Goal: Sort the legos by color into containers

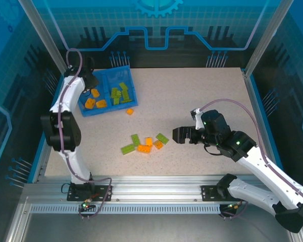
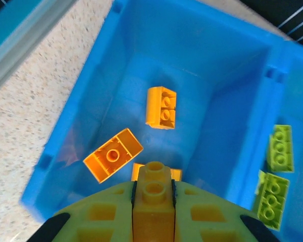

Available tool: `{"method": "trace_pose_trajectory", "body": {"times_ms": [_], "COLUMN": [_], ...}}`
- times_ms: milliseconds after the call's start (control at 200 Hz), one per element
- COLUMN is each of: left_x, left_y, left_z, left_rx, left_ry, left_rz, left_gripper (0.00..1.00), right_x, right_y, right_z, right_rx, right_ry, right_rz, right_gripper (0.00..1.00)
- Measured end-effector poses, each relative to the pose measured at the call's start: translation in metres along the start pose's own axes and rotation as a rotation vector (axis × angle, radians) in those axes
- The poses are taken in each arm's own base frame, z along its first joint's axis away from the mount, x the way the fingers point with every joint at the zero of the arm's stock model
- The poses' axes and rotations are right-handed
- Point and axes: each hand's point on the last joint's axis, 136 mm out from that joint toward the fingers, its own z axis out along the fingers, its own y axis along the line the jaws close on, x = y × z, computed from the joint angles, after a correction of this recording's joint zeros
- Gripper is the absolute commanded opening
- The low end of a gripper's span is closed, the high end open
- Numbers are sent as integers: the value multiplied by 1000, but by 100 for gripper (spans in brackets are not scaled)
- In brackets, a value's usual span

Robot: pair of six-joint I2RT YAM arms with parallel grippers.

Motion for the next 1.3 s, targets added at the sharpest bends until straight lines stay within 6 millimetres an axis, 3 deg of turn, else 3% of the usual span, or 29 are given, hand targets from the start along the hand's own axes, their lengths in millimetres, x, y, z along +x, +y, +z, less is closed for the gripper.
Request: {"method": "trace_pose_trajectory", "body": {"times_ms": [125,205,480,615,755,870,960,1035,1120,1216,1301], "left_x": [14,20,23,38,66,112,157,187,212,227,234], "left_y": [2,5,3,5,-3,-38,-63,-76,-84,-80,-75], "left_z": [38,52,49,14,-52,-106,-122,-114,-88,-53,-29], "left_rx": [-36,-56,-24,53,173,323,399,394,338,248,186], "left_ry": [87,122,143,155,109,75,105,142,185,205,202], "left_rz": [-27,-44,-57,-69,-55,15,84,145,198,233,274], "left_gripper": [31,36,39,40,44,52,57,59,65,78,81], "right_x": [0,0,0,2,3,3,4,5,6,6,5], "right_y": [-1,-2,-3,-5,-7,-7,-7,-7,-6,-6,-5], "right_z": [-7,-11,-11,-4,4,10,15,18,19,18,16], "right_rx": [0,4,9,20,29,31,34,33,30,27,23], "right_ry": [-17,-29,-28,-11,5,19,32,44,48,47,40], "right_rz": [1,3,5,9,14,15,16,18,18,18,17], "right_gripper": [100,100,100,100,100,100,100,100,100,100,100]}}
